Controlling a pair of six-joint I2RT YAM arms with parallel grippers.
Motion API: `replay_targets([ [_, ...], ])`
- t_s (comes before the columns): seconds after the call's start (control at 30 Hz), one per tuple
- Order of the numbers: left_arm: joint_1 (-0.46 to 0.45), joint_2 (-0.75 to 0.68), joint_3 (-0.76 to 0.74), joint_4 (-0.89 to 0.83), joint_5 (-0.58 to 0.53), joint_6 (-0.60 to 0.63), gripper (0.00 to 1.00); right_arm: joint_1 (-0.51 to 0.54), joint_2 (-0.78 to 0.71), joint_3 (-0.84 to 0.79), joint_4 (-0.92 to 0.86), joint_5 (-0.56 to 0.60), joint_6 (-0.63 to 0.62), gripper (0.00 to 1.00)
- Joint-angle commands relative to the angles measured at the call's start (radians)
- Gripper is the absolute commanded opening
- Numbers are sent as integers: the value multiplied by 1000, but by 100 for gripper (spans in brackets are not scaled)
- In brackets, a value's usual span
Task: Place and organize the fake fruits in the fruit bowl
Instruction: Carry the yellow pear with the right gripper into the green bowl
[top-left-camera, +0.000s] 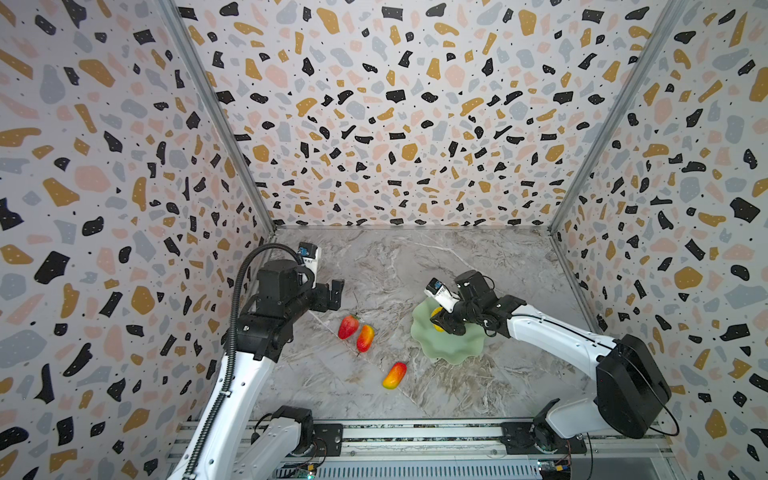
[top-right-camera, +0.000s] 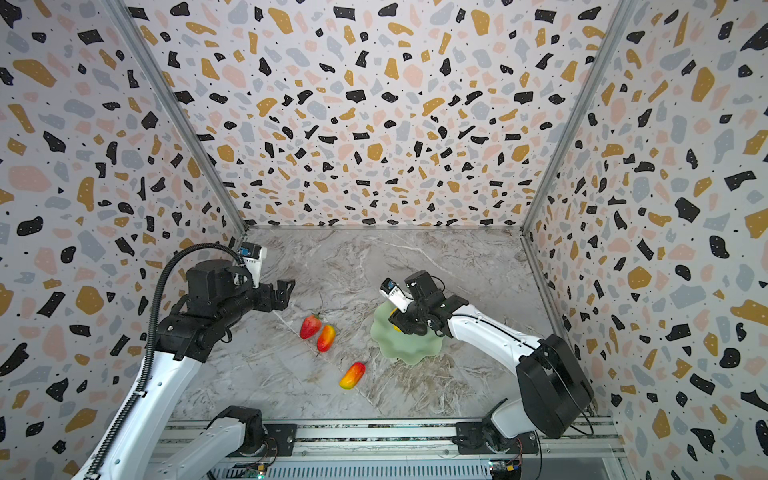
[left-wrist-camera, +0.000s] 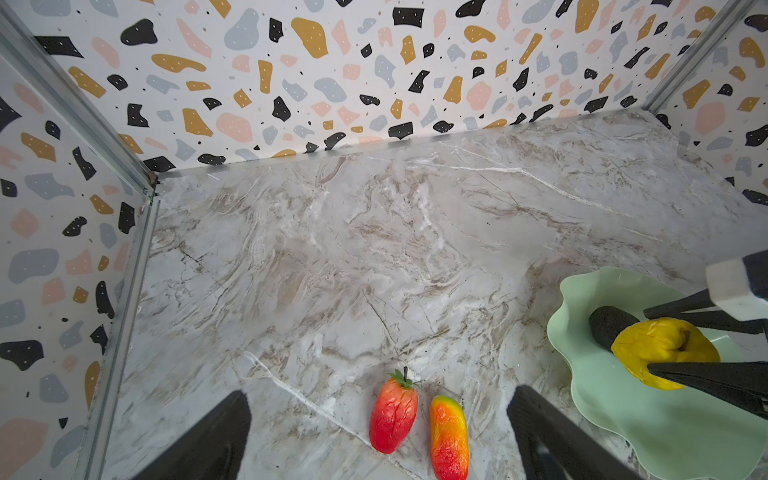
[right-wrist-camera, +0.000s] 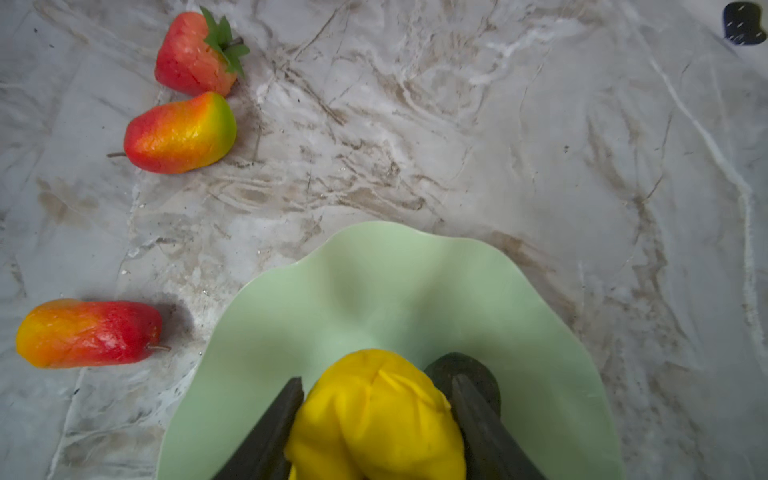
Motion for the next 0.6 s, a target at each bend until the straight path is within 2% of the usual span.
replay_targets([
  [0.0, -6, 2, 17, 34, 20, 10, 100, 2, 21, 8, 32, -36, 30, 29],
  [0.57, -6, -6, -1, 39, 9, 15, 100, 5, 168, 48, 122, -29, 20, 32],
])
